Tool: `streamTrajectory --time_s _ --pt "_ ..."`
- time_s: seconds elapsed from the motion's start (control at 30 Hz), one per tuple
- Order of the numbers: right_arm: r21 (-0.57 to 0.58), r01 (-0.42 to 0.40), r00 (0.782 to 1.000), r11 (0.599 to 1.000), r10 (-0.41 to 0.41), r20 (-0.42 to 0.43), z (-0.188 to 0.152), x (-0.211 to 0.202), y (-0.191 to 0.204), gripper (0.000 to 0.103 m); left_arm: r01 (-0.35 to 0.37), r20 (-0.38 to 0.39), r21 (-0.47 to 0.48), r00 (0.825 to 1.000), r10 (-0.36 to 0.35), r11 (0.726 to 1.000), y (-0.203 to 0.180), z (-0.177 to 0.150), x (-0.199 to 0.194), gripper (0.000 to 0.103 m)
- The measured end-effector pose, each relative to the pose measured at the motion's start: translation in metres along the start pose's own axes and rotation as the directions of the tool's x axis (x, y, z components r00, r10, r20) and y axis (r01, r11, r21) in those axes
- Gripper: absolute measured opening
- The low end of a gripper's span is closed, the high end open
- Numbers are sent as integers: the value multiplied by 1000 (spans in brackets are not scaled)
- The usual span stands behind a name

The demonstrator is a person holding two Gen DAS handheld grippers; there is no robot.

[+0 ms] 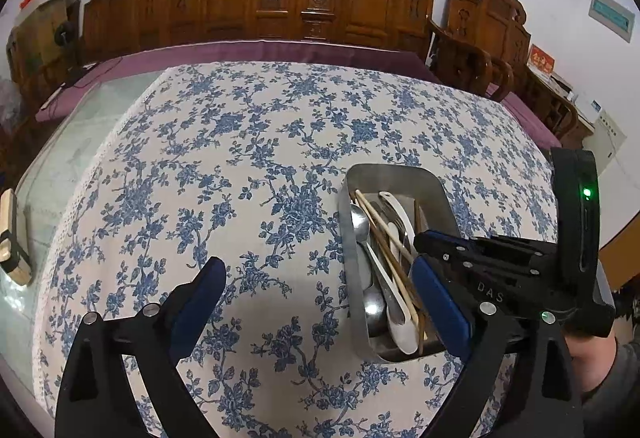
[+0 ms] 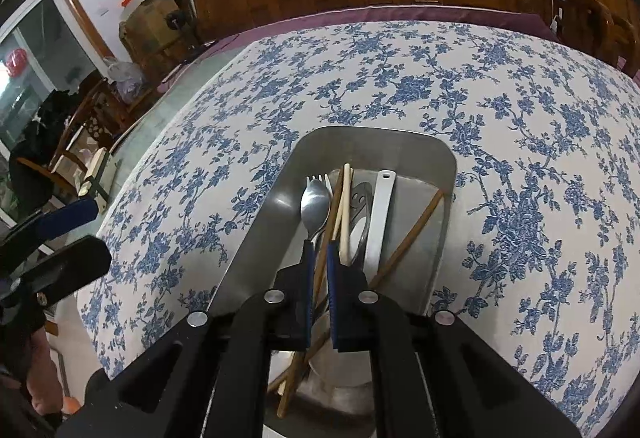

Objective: Organize utensils

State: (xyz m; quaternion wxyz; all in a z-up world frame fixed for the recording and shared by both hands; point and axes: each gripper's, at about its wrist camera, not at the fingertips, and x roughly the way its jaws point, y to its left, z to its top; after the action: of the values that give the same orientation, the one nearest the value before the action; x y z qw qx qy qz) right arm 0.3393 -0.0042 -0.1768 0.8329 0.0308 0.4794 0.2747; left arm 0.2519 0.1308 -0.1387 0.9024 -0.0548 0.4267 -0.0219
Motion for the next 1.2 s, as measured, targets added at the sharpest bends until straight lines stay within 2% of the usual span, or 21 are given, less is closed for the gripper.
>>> streamTrajectory --time_s 0.33,0.43,0.5,0.53,0.6,0.7,0.87,1.03,1.2 --pt "-48 68 993 997 -63 104 -21 -64 0 37 -12 26 0 1000 12 1000 -17 -5 -21 93" --pt "-44 85 986 995 -77 148 -30 -92 -3 54 -22 48 9 999 22 1000 -26 -9 -32 95" --pt "-39 103 981 994 -95 171 -38 -108 -6 70 -32 57 17 998 31 999 -34 -11 -38 95" --pt "-35 110 978 993 -102 184 -43 -119 -8 75 -33 56 18 998 32 999 -38 -13 -40 95" --pt "-30 119 973 992 -111 201 -51 -132 -12 90 -36 58 24 998 34 999 -46 -16 -46 95" --pt "-30 156 962 987 -146 230 -66 -155 -16 100 -56 77 48 996 52 997 -62 -22 -58 95" --pt "-26 168 953 985 -156 258 -91 -184 -23 100 -56 95 72 994 49 996 -85 -36 -74 95" --pt "12 182 942 983 -178 284 -116 -212 -29 100 -56 81 86 996 49 995 -107 -55 -83 95" --pt "17 228 914 974 -220 341 -129 -246 -26 100 -45 116 103 993 33 994 -125 -67 -100 95"
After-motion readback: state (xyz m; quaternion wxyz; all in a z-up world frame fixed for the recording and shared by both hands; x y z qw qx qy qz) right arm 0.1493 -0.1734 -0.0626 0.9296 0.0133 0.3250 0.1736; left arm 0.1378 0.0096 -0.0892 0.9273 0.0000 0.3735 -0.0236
